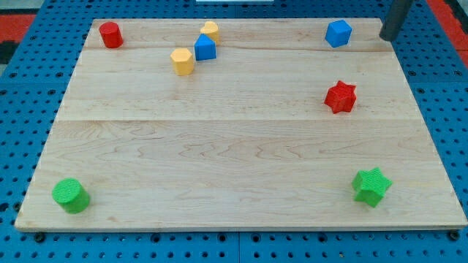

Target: Push the blue triangle to the down

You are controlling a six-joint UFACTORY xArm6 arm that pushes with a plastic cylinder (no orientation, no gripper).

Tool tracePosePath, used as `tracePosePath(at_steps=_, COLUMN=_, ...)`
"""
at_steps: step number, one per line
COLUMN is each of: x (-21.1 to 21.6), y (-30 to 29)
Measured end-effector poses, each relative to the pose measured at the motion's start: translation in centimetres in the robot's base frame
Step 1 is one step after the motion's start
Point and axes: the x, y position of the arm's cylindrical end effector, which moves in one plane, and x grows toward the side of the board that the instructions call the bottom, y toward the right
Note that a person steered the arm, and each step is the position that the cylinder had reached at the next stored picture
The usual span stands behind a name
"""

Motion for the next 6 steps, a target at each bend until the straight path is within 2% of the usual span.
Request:
tracePosePath(at_steps=2, x=-0.2, y=-14.0)
tracePosePath(at_steps=4, x=-0.2, y=-15.3)
tracePosePath(at_steps=6, x=-0.2, y=-21.9)
